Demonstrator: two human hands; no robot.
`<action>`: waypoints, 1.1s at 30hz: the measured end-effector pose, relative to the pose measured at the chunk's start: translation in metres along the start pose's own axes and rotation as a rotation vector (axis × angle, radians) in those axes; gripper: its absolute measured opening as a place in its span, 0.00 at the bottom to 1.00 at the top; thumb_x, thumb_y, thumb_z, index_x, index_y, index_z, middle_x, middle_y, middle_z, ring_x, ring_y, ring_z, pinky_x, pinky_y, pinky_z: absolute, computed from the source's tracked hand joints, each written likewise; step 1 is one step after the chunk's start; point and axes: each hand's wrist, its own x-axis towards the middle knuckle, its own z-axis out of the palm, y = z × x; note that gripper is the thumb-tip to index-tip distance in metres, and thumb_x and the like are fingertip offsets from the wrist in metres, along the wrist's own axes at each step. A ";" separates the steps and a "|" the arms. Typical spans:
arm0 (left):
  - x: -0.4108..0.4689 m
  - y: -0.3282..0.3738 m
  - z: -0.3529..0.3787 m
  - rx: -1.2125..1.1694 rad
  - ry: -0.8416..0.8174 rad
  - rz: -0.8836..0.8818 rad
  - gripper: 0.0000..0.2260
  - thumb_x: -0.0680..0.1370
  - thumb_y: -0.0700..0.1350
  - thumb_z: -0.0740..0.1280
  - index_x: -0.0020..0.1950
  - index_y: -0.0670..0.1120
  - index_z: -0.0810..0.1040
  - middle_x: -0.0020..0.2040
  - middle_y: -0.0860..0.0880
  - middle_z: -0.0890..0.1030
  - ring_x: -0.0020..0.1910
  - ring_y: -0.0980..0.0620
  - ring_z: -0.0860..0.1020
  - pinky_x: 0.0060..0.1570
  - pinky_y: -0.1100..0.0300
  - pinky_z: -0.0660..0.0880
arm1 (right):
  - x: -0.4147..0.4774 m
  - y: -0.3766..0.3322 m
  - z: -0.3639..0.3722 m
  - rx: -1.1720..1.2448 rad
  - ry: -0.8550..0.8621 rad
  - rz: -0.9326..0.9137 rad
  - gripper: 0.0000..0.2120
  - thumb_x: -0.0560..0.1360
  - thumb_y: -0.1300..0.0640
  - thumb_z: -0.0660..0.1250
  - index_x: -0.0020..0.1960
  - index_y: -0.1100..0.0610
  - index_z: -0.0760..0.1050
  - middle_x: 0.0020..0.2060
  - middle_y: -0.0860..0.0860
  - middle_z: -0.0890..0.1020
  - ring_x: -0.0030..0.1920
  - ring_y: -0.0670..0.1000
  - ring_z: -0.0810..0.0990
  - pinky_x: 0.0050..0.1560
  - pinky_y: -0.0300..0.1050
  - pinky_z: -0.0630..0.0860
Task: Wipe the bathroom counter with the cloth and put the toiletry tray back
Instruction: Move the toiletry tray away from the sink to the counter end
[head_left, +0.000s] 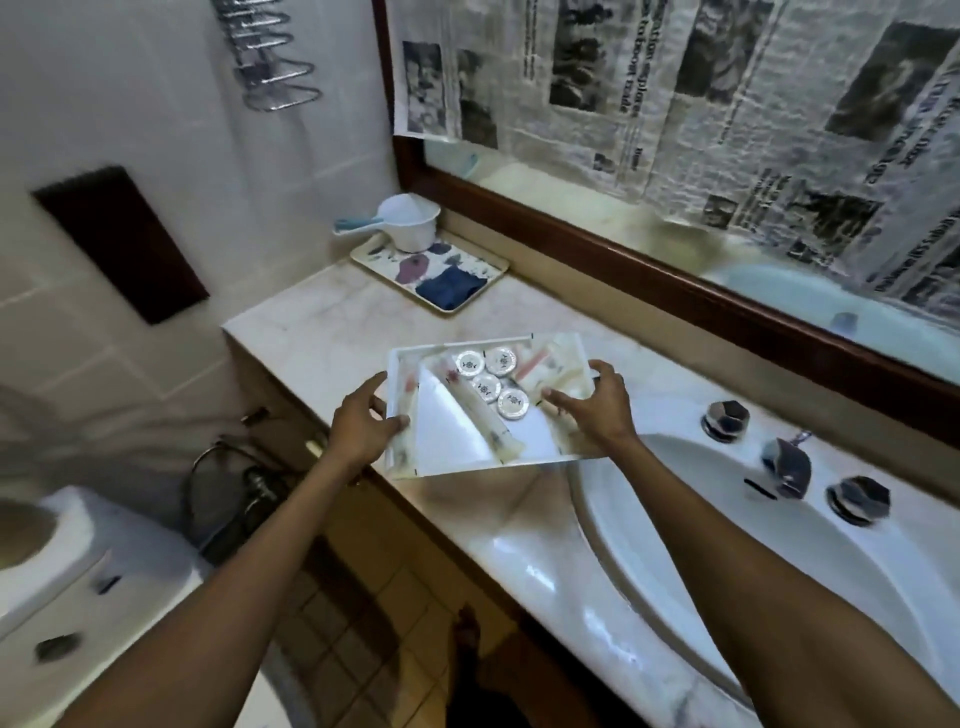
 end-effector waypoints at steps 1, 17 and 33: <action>0.011 -0.011 -0.012 -0.002 0.022 -0.022 0.33 0.73 0.41 0.76 0.76 0.50 0.68 0.42 0.51 0.77 0.44 0.48 0.78 0.49 0.53 0.77 | 0.010 -0.011 0.017 -0.009 -0.033 -0.013 0.47 0.62 0.40 0.80 0.73 0.58 0.65 0.66 0.59 0.74 0.64 0.58 0.76 0.65 0.56 0.73; 0.162 -0.143 -0.122 -0.036 0.221 -0.330 0.34 0.73 0.38 0.74 0.77 0.54 0.68 0.51 0.37 0.82 0.47 0.40 0.82 0.50 0.45 0.79 | 0.175 -0.133 0.246 -0.098 -0.410 -0.071 0.42 0.66 0.43 0.78 0.73 0.61 0.67 0.67 0.58 0.75 0.66 0.58 0.75 0.65 0.50 0.73; 0.285 -0.194 -0.137 -0.107 0.355 -0.502 0.30 0.76 0.39 0.72 0.76 0.54 0.68 0.58 0.46 0.83 0.56 0.44 0.81 0.59 0.54 0.77 | 0.299 -0.209 0.393 -0.316 -0.493 -0.107 0.28 0.73 0.46 0.71 0.64 0.64 0.72 0.63 0.62 0.77 0.64 0.62 0.75 0.60 0.49 0.70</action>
